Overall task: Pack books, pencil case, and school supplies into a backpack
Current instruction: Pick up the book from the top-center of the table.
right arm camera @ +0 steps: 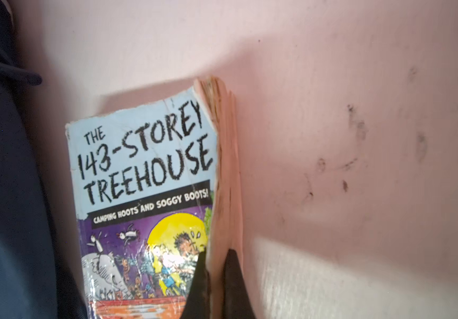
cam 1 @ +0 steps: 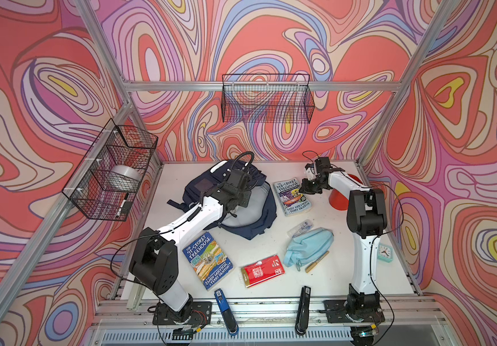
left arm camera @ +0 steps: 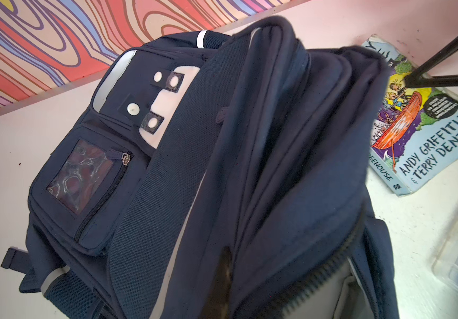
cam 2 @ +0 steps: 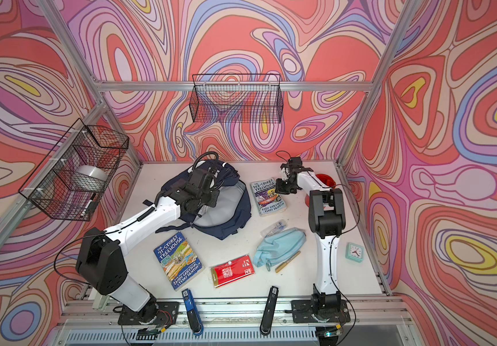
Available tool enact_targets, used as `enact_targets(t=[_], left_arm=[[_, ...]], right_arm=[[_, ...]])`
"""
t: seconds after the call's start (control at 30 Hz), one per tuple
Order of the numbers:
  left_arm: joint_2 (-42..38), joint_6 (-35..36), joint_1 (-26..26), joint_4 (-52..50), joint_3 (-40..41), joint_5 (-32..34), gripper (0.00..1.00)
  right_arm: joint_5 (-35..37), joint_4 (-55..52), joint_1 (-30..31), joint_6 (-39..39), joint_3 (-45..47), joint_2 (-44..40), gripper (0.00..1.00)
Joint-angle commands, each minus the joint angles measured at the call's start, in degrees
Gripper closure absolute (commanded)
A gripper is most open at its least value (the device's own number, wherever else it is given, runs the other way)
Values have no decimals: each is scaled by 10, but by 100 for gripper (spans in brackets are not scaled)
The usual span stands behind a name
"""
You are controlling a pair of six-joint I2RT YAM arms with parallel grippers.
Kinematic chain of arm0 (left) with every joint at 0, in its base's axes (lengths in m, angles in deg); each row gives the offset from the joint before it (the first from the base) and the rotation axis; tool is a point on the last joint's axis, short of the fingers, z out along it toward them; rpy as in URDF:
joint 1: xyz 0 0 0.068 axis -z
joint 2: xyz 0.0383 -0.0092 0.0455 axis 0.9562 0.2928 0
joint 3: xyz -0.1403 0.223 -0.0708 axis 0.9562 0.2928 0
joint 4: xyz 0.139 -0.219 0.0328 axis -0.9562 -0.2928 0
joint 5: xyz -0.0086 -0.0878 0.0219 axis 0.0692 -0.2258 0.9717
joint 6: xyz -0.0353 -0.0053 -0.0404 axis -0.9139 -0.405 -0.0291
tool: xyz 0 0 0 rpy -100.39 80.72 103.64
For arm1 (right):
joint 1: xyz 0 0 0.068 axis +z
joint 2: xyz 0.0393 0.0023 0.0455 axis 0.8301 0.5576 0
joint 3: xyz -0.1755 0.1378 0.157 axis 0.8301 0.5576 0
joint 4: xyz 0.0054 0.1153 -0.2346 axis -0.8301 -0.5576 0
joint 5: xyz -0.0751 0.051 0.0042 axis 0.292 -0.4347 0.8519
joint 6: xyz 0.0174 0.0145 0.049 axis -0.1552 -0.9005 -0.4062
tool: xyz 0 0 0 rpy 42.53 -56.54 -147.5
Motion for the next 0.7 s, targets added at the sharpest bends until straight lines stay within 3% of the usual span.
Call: enact_targets(t=[0.0, 0.27, 0.67], left_arm=[[-24, -14, 3, 40, -2, -2, 100], [-17, -17, 3, 39, -3, 3, 100], [-4, -21, 4, 38, -20, -8, 100]], right_arm=[[-34, -25, 8, -3, 28, -3, 100], [-100, -2, 6, -45, 62, -130, 100], [-161, -13, 5, -106, 82, -239, 100]])
